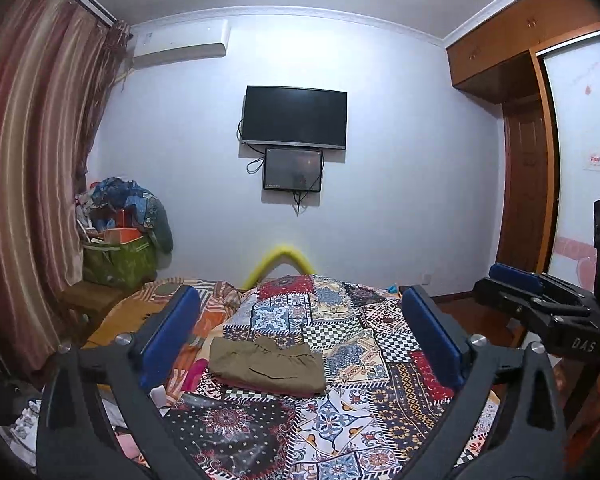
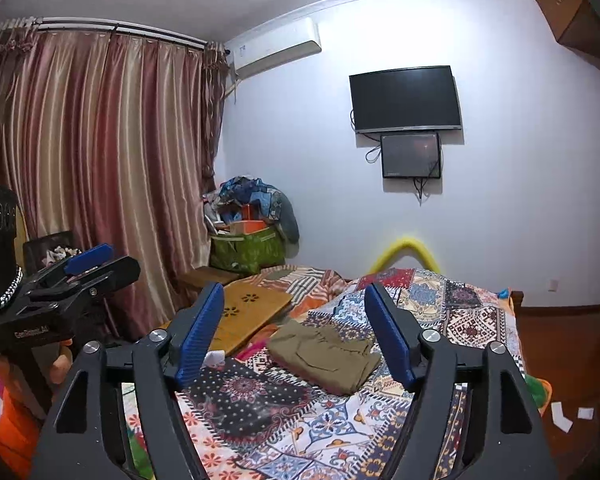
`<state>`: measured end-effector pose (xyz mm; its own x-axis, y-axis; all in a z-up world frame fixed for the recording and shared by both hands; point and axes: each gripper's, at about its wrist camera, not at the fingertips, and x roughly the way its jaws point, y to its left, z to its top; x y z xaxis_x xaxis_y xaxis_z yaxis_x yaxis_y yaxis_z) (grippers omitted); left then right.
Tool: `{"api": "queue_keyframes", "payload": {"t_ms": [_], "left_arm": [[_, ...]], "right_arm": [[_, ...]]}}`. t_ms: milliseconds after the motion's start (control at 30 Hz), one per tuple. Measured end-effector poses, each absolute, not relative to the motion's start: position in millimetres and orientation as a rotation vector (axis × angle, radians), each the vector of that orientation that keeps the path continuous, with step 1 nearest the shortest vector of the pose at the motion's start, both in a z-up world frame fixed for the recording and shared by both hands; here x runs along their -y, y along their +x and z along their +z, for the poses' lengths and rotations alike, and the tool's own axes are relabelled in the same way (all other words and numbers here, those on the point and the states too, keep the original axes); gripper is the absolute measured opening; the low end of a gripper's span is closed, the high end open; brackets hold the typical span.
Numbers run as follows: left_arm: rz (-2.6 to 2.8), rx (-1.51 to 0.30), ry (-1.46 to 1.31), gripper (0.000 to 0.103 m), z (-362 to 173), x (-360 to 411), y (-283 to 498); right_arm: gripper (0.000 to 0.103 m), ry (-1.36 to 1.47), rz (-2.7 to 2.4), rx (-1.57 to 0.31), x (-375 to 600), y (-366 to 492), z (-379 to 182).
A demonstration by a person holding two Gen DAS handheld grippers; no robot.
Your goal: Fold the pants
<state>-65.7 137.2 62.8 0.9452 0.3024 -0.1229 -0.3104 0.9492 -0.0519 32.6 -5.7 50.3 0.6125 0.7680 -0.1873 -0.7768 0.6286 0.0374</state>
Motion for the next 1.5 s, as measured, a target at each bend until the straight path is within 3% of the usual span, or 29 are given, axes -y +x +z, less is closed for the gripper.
{"api": "queue_keyframes", "payload": {"t_ms": [33, 167, 233, 1500], "left_arm": [[0.319, -0.111, -0.067, 0.103, 63, -135, -67], [0.333, -0.100, -0.061, 0.103, 62, -129, -75], [0.323, -0.103, -0.068, 0.103, 62, -127, -78], [0.295, -0.132, -0.065, 0.103, 52, -121, -67]], "right_arm": [[0.083, -0.046, 0.889, -0.188, 8, 30, 50], [0.092, -0.024, 0.855, -0.163, 12, 25, 50], [0.103, -0.012, 0.840, -0.161, 13, 25, 51], [0.103, 0.006, 0.787, -0.149, 28, 6, 43]]}}
